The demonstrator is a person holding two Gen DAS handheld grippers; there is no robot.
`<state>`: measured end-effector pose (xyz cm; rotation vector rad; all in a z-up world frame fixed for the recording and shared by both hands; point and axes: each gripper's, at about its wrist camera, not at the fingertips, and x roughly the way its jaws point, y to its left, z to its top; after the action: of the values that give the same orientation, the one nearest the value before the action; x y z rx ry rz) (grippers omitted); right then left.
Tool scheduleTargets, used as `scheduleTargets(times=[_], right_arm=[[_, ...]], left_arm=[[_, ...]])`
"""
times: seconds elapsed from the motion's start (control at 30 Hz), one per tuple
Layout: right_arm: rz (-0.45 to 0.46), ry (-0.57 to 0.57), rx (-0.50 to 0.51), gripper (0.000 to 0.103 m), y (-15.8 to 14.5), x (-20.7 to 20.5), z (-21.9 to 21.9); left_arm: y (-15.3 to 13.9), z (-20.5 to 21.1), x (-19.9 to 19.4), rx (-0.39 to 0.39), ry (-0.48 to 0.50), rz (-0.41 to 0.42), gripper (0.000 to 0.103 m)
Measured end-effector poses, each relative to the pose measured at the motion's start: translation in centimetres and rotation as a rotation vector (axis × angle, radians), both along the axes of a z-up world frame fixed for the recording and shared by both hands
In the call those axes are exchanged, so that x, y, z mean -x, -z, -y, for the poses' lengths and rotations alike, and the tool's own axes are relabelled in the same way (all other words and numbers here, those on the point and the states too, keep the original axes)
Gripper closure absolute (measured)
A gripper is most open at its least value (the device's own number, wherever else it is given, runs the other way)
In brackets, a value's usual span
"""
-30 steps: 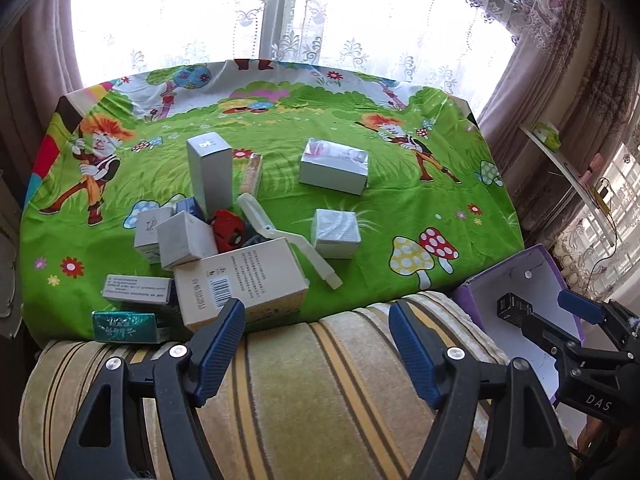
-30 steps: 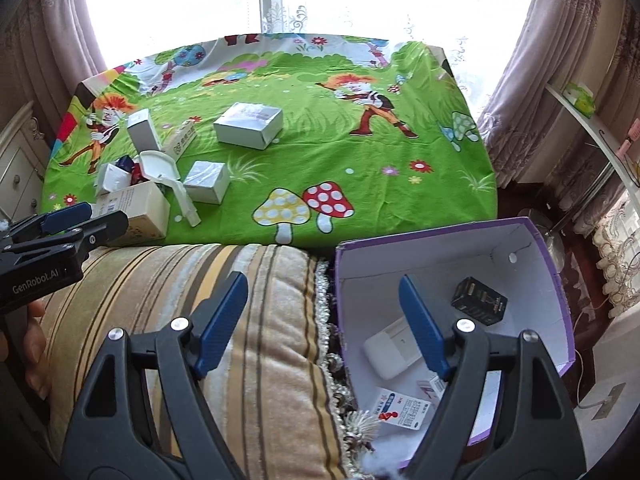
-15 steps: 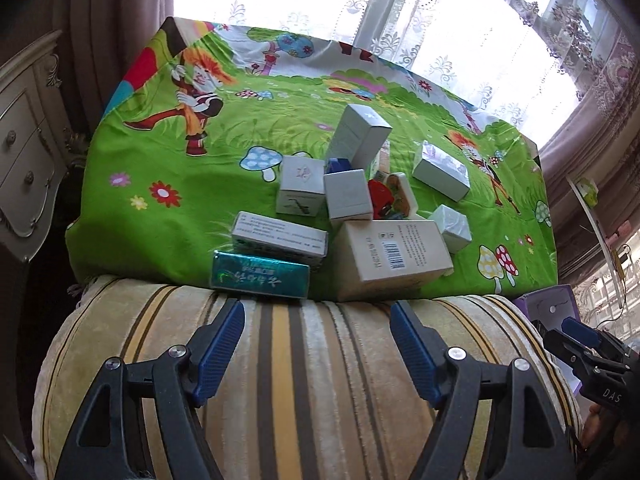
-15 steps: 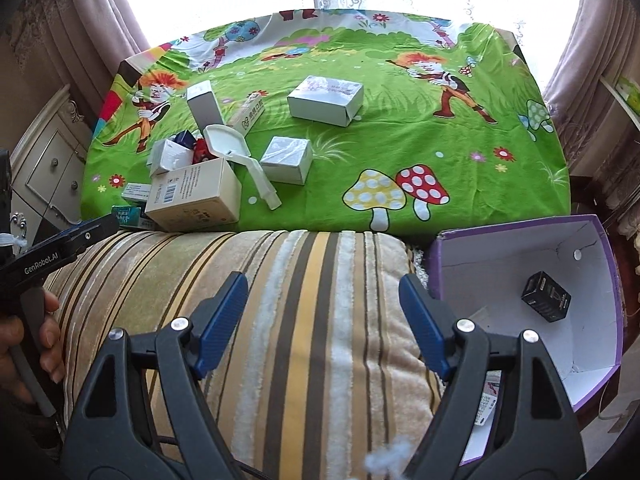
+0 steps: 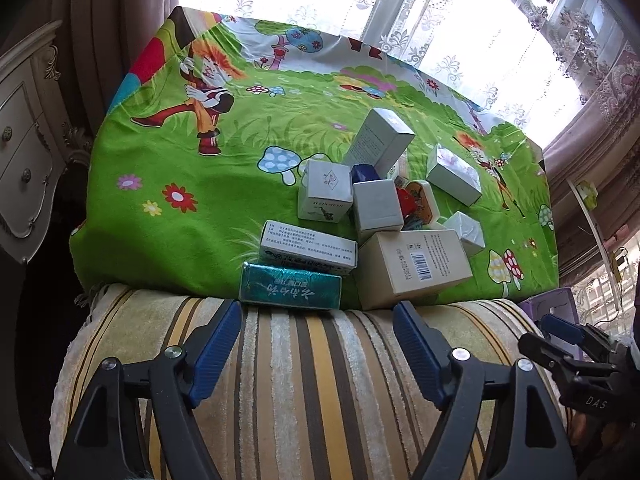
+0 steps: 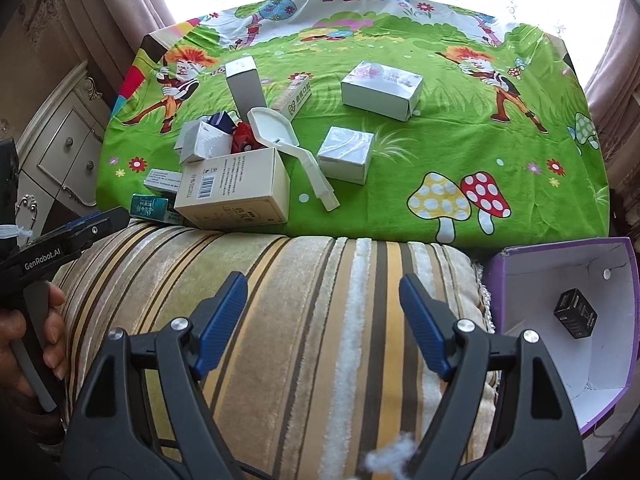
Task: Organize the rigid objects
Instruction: 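Grasp the small grey cube with the left tool while the right tool grasps the beige box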
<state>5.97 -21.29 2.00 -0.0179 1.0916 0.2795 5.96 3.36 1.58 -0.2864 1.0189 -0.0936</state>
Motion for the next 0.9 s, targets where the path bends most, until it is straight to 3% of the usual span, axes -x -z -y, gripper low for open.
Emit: scheduleTargets(times=[0.33, 0.47, 0.9], right_arm=[[-0.012, -0.064, -0.004, 0.015, 0.6, -2.1, -4.0], [-0.038, -0.077, -0.039, 0.014, 1.1, -3.2, -5.2], [-0.072, -0.110, -0.045, 0.008, 2.4, -5.2, -8.4]], left_arm=[[-0.2, 0.7, -5.2, 0.166, 0.052, -0.041, 0.024], [0.5, 0.5, -7.4, 0.230, 0.030, -0.071, 0.024], [2.4, 1.4, -10.5, 0.220, 0.037, -0.114, 0.025]])
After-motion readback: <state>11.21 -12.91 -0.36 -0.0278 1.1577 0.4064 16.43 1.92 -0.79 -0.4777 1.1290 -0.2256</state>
